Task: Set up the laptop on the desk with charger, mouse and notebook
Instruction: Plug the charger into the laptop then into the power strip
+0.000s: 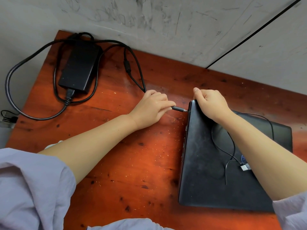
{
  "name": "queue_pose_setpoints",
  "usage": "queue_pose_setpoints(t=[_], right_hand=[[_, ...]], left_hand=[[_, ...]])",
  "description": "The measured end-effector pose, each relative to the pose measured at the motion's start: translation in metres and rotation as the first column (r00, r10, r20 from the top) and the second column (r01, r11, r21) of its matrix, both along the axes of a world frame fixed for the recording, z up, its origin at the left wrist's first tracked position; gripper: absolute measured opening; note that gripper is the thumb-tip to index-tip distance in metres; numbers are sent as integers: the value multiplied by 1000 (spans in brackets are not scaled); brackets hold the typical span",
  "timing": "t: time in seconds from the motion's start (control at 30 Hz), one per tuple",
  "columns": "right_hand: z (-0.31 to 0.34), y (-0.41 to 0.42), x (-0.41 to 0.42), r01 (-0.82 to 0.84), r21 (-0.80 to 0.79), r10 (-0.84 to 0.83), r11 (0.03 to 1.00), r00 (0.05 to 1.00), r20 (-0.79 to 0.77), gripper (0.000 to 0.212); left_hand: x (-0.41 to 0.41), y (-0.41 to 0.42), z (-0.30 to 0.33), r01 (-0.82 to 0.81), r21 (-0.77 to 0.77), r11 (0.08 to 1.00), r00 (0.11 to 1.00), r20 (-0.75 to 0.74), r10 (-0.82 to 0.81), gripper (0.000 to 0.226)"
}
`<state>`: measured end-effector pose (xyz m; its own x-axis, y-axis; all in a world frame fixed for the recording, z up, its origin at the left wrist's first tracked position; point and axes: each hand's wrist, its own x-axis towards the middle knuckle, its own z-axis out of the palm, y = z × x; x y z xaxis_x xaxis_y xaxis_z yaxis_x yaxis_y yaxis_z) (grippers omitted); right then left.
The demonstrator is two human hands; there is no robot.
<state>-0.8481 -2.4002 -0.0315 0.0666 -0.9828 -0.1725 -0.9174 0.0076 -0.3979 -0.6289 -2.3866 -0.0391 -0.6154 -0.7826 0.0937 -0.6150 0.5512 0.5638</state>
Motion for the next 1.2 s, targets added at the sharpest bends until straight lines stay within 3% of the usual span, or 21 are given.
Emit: queue_pose_setpoints(t=[0.27, 0.53, 0.67, 1.2], right_hand=[[0, 0, 2, 10, 3, -10, 1000, 1000, -18, 51], [-7, 2, 2, -3, -2, 3, 1000, 999, -54, 51], [-9, 5, 6, -20, -1, 20, 1000, 998, -54, 52], [4, 0, -1, 17, -32, -17, 999, 1000, 10, 50]], left_hand=[[1, 2, 1, -13, -6, 1000, 1000, 3, 13, 21], [0, 2, 4, 61, -130, 990, 992, 114, -46, 24], [-9, 3, 3, 95, -116, 989, 987, 137, -79, 23], [-8, 7, 4, -75, -52, 996, 995, -68, 71, 21]])
